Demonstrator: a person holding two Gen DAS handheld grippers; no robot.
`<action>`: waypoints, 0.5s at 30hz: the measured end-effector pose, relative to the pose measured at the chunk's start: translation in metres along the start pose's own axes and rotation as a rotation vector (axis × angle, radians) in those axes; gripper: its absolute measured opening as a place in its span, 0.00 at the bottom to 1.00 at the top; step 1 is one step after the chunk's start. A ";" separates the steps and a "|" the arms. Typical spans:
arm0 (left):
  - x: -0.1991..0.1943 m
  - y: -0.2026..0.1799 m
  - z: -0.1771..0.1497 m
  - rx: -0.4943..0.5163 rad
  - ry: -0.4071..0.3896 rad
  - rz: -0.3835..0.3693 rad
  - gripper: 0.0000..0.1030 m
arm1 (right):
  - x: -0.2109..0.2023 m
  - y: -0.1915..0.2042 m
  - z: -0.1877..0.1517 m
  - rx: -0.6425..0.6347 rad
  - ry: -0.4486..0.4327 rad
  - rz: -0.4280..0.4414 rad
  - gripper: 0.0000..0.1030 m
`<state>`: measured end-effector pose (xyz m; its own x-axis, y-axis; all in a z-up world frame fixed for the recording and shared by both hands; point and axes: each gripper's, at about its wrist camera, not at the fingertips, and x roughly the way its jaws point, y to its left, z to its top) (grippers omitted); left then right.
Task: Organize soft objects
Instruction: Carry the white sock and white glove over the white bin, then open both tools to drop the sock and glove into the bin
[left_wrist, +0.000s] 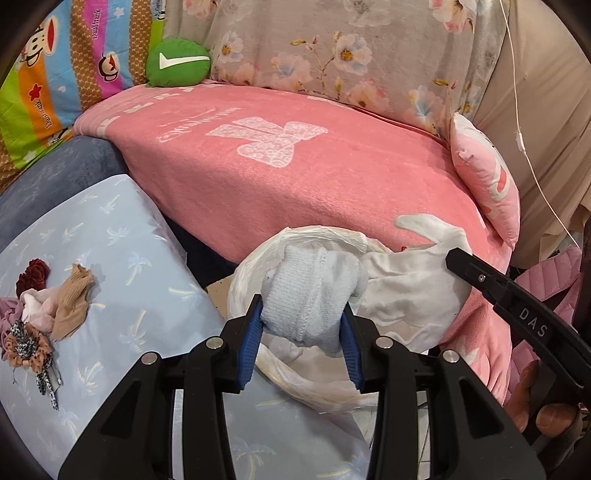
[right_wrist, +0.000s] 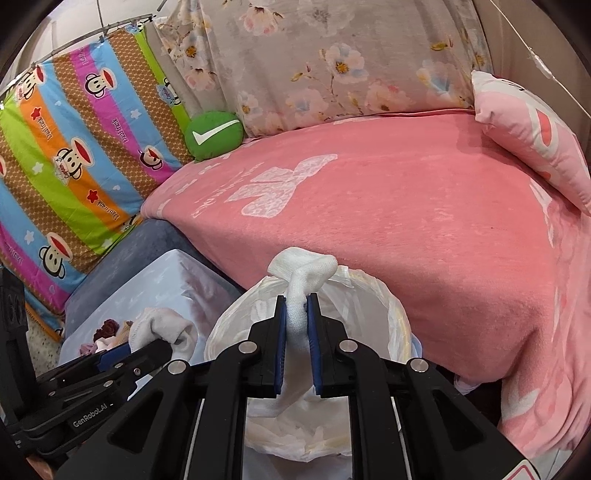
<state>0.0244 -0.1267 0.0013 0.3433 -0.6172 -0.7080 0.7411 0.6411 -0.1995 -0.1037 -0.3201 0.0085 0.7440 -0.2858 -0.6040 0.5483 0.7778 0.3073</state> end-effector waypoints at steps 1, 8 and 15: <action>0.001 0.000 0.000 -0.006 0.006 -0.007 0.38 | 0.000 0.000 0.000 0.000 -0.002 -0.001 0.15; -0.004 0.000 0.002 -0.018 -0.020 0.005 0.57 | -0.005 -0.001 0.002 0.012 -0.021 -0.001 0.19; -0.012 0.006 0.003 -0.020 -0.047 0.039 0.62 | -0.007 0.003 0.004 0.001 -0.021 0.008 0.24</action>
<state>0.0263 -0.1165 0.0104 0.3991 -0.6118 -0.6829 0.7148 0.6741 -0.1861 -0.1056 -0.3179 0.0162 0.7562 -0.2918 -0.5857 0.5429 0.7794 0.3127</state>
